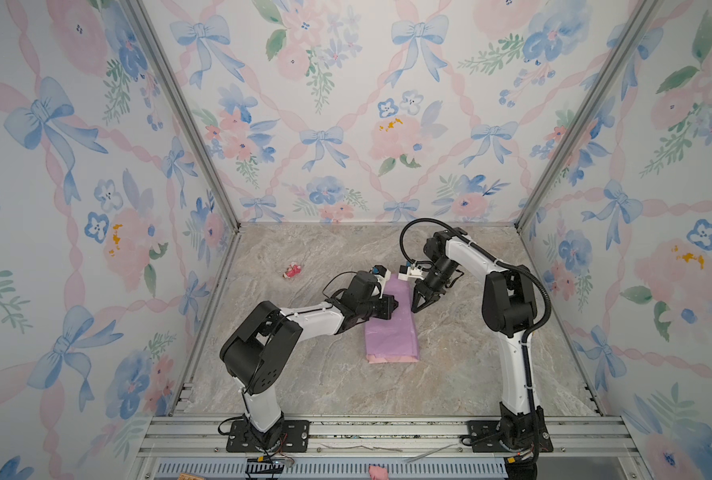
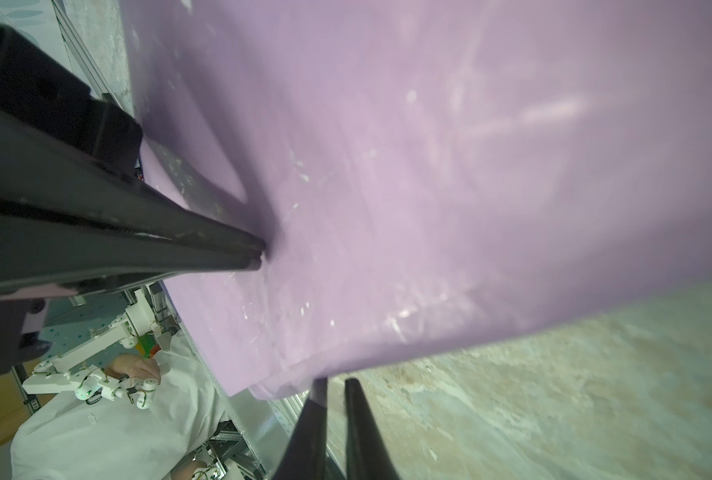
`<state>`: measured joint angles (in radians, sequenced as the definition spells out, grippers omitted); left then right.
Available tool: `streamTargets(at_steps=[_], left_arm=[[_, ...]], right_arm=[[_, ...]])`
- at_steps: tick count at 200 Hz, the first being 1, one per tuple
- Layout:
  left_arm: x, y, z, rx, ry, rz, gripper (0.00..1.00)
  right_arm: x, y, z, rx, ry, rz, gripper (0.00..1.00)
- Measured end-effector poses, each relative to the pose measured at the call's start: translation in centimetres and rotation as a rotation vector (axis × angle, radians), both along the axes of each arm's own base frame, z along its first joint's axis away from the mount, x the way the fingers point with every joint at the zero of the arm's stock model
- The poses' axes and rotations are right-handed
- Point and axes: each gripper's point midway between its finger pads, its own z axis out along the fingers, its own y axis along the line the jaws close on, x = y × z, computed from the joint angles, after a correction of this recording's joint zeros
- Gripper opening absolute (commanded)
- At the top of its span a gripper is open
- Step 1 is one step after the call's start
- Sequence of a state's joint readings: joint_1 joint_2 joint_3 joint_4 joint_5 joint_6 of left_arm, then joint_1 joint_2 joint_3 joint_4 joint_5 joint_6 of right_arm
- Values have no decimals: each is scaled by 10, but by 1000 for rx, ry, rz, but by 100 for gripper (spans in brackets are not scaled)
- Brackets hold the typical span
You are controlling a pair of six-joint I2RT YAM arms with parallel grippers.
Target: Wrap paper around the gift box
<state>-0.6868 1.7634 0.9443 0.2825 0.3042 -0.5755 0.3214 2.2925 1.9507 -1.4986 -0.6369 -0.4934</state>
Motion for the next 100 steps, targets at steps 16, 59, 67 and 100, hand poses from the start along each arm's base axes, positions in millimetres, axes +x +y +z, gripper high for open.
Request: streamTargets(at_steps=[16,59,67,100], left_arm=[[0,0,0,0,0,0,6],[0,0,0,0,0,0,6],[0,0,0,0,0,0,6],[0,0,0,0,0,0,6]], right_arm=[[0,1,1,8,2,-3,13],[0,5,3,29,5,-9,14],[0,6,4,35,6,-11,15],[2,8,5,49,0,-20,21]])
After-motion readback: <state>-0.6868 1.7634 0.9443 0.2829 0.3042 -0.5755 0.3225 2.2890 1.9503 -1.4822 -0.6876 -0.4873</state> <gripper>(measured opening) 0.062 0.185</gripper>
